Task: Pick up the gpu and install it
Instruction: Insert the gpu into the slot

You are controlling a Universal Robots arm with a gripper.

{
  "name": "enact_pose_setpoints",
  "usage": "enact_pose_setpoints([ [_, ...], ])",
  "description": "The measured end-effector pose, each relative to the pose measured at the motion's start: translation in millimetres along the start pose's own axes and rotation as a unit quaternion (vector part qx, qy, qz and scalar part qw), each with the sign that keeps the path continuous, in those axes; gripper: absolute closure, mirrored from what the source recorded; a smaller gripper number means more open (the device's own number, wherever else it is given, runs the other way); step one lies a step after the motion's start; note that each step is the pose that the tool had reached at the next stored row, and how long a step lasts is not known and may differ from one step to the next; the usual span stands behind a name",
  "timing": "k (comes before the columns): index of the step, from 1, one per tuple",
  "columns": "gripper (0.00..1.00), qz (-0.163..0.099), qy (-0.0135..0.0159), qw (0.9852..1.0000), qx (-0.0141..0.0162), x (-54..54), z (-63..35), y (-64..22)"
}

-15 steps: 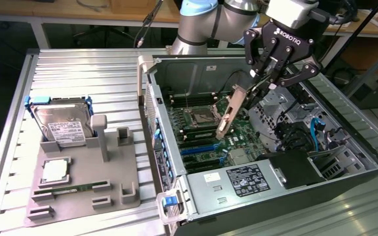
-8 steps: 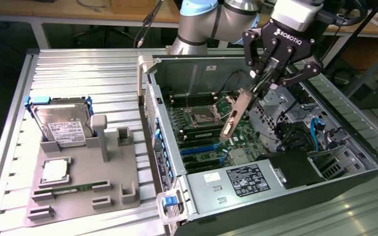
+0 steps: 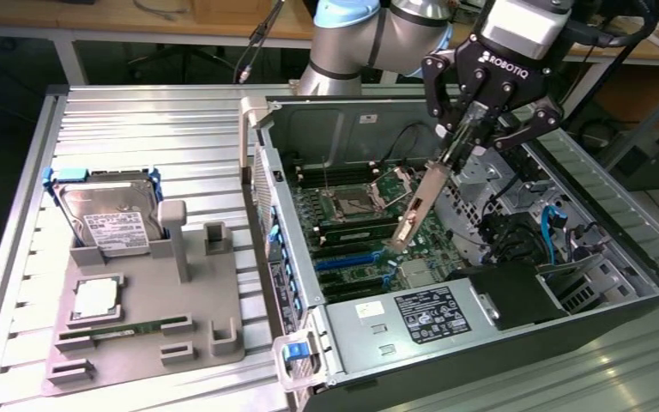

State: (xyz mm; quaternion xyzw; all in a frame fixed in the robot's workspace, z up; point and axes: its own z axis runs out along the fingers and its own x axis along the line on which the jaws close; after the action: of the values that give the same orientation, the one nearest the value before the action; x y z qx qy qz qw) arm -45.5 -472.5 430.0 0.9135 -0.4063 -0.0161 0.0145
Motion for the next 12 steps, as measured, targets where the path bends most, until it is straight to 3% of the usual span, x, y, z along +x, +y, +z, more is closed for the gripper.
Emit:
enact_pose_setpoints([
  [5, 0.73, -0.037, 0.0015, 0.9993, -0.0007, 0.0, 0.0, 0.0],
  [12, 0.73, -0.103, 0.0041, 0.9947, -0.0018, 0.0, 0.0, 0.0],
])
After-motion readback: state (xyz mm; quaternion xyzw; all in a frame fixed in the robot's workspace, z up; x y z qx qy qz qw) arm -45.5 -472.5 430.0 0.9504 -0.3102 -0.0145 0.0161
